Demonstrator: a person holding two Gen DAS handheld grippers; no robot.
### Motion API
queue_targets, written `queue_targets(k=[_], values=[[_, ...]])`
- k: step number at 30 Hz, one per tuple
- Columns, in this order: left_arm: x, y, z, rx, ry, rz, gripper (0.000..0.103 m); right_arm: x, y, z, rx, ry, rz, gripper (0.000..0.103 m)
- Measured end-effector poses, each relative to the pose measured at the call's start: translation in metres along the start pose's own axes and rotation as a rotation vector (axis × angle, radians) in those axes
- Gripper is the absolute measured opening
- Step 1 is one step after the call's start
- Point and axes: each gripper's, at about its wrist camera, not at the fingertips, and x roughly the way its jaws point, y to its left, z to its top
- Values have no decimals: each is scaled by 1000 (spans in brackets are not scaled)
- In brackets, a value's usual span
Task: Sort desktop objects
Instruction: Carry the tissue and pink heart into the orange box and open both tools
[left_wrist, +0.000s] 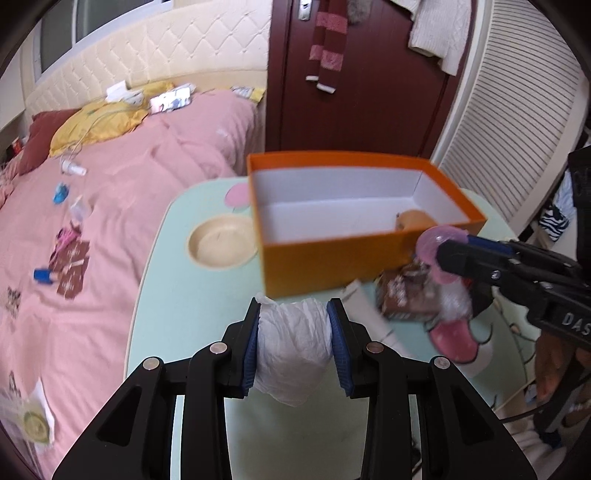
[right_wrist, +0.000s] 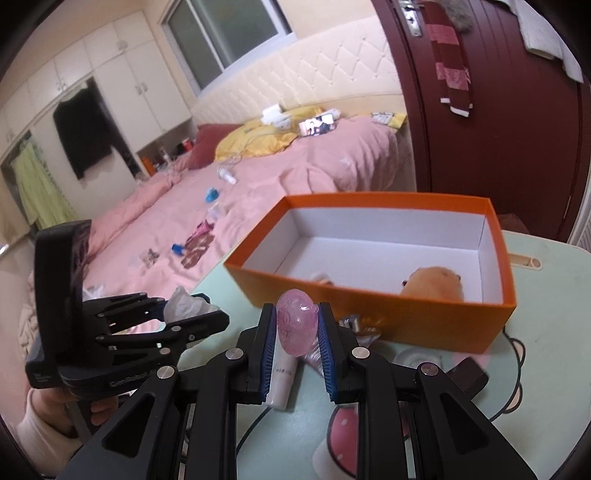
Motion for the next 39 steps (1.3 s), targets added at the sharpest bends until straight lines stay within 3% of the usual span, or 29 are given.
queue_targets(k=[11, 19, 27, 39], values=[[4, -16, 53, 41, -78, -32, 36, -1, -19, 28, 10, -47, -51, 22], [38, -22, 81, 35, -63, -40, 36, 11, -37, 39, 28, -52, -143, 22], [85, -28, 74, 36, 27, -19, 36, 30, -60, 35, 71, 0, -216, 22], [94, -35, 69, 40, 50, -43, 34, 38, -65, 25, 60, 15, -232, 22]])
